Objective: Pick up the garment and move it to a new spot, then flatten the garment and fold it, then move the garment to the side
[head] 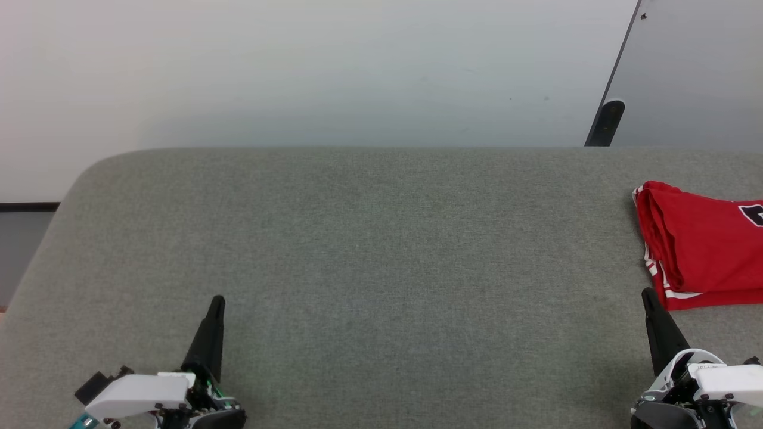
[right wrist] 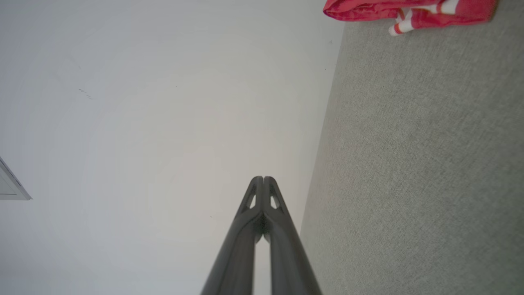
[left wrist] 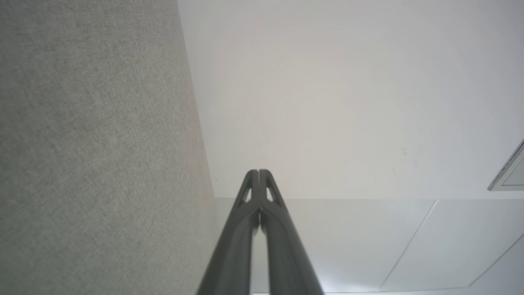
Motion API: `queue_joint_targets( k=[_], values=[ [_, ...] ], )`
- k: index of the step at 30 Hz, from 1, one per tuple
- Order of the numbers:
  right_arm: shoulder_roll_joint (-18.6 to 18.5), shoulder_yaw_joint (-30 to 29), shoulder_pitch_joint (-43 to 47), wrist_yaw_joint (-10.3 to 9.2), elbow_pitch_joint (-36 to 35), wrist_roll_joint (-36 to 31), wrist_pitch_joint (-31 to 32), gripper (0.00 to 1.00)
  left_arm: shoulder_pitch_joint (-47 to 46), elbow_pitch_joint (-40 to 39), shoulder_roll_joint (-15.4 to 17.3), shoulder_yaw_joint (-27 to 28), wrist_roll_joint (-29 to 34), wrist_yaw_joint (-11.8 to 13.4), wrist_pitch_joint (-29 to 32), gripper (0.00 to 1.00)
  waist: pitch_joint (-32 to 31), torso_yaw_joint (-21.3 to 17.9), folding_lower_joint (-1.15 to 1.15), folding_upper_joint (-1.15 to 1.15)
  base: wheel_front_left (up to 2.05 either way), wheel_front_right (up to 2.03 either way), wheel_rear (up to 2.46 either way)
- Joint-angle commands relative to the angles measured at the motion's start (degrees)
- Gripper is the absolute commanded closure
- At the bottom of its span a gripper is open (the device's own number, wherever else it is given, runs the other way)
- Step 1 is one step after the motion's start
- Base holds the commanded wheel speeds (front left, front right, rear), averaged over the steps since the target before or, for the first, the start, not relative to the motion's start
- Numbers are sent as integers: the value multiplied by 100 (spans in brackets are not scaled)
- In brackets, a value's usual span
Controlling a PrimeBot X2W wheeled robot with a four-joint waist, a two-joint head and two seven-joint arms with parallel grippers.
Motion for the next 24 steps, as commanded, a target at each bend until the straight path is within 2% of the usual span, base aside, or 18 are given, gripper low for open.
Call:
queue_joint_targets(
  k=[1, 24],
  values=[
    [13, -4, -17, -6, -14, 22, 2, 100, -53, 2, -6, 11, -20, -19, 8, 100, 0, 0, 0, 0, 0, 0, 0],
    [13, -3, -17, -6, -14, 22, 2, 100, -53, 2, -6, 11, -20, -19, 7, 100, 0, 0, 0, 0, 0, 0, 0]
  ],
)
